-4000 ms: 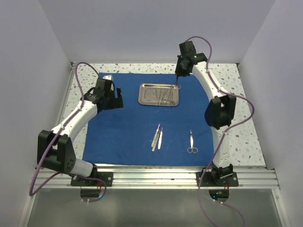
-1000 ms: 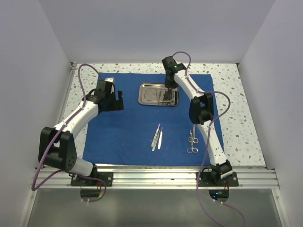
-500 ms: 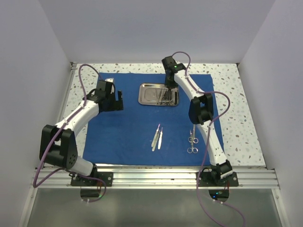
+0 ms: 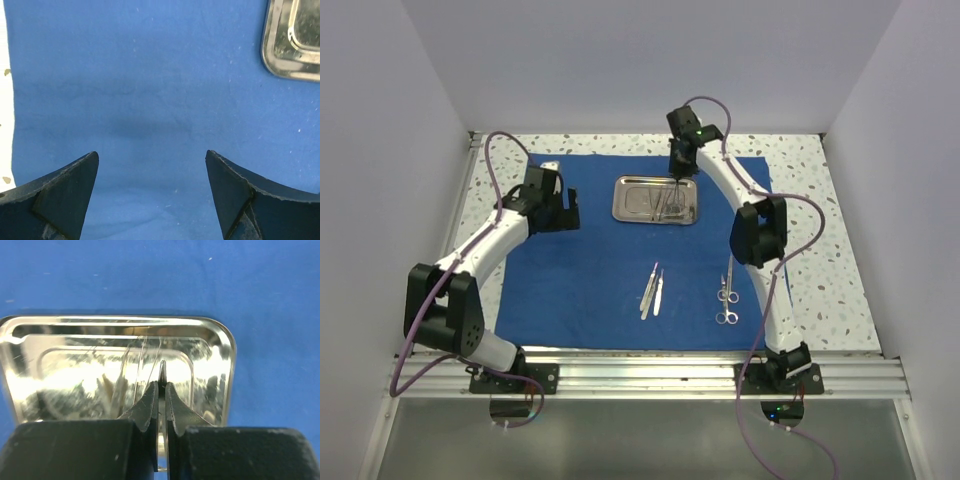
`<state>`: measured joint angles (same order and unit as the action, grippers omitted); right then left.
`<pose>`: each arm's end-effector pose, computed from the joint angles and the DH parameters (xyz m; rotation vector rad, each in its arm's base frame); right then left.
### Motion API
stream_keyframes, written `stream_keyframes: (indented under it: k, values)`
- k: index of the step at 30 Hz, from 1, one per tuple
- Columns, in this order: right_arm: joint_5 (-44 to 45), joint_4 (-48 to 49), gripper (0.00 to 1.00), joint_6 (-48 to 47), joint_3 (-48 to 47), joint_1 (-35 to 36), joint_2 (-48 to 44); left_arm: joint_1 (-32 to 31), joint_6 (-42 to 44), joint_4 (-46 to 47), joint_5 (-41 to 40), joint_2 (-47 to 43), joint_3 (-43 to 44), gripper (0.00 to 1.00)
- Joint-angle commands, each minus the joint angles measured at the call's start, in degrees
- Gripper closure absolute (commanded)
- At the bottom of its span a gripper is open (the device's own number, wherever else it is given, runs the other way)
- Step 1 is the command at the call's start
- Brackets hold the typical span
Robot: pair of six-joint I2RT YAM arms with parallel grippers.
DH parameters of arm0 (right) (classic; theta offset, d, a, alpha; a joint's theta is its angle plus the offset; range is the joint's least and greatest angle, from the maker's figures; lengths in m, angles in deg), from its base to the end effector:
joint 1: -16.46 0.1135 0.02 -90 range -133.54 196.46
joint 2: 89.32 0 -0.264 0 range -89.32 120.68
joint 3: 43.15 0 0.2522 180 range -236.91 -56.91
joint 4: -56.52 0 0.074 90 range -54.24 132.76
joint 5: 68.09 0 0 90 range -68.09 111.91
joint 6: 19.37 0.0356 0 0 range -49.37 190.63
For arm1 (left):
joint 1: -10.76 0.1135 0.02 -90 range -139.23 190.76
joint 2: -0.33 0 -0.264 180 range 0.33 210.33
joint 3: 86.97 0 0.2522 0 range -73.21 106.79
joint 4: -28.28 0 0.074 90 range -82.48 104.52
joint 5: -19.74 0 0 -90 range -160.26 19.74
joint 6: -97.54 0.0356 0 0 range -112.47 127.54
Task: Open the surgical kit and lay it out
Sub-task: Pick up the medical item from the container, then place the medical item in the surgical kit.
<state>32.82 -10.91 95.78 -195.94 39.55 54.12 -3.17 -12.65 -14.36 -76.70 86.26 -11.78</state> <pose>0.4980 0.2050 0.2192 0.1158 2.5553 0.0760 0.3060 -0.0718 0.2421 -0.1827 2.4906 -0.1081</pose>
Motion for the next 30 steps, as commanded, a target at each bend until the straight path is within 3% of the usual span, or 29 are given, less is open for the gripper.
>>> stream_keyframes:
  k: [1,4,7,11,17,26,27,28,29,30]
  values:
    - [-0.4,3.7,1.00,-2.1,2.9,-0.2,-11.1,0.5,1.3,0.1,-2.1,-0.9,3.4,0.08]
    - [0.5,3.9,1.00,-2.9,6.6,-0.3,-15.6,0.5,1.0,-0.6,-2.1,-0.9,4.8,0.08]
    - [1.0,5.9,1.00,-3.5,16.1,-0.4,-23.1,0.5,1.0,-0.5,-1.0,-0.6,6.2,0.08]
    - [1.0,13.8,1.00,-2.7,43.1,-0.3,-37.0,0.5,1.6,-0.7,0.3,1.6,10.2,0.08]
    - [-0.7,19.3,1.00,-0.2,69.5,-0.3,-53.1,0.0,2.3,-2.3,2.0,7.8,19.1,0.08]
    - [1.8,21.1,1.00,3.3,87.1,-0.2,-63.9,-5.7,2.8,-6.4,1.7,22.1,37.3,0.10]
    - [1.9,20.8,0.97,3.4,88.0,-0.2,-65.1,-7.7,3.3,-7.4,0.6,23.6,39.1,0.10]
    - [2.0,20.5,0.79,3.5,88.7,-0.2,-65.8,-8.7,3.6,-8.0,0.0,26.5,40.9,0.11]
    - [2.3,20.3,0.57,3.6,89.9,-0.2,-66.5,-9.6,3.7,-8.7,-0.7,28.0,44.0,0.11]
    - [2.4,19.1,0.11,3.4,90.0,-0.3,-67.3,-11.1,3.3,-9.1,-1.3,29.1,44.9,0.11]
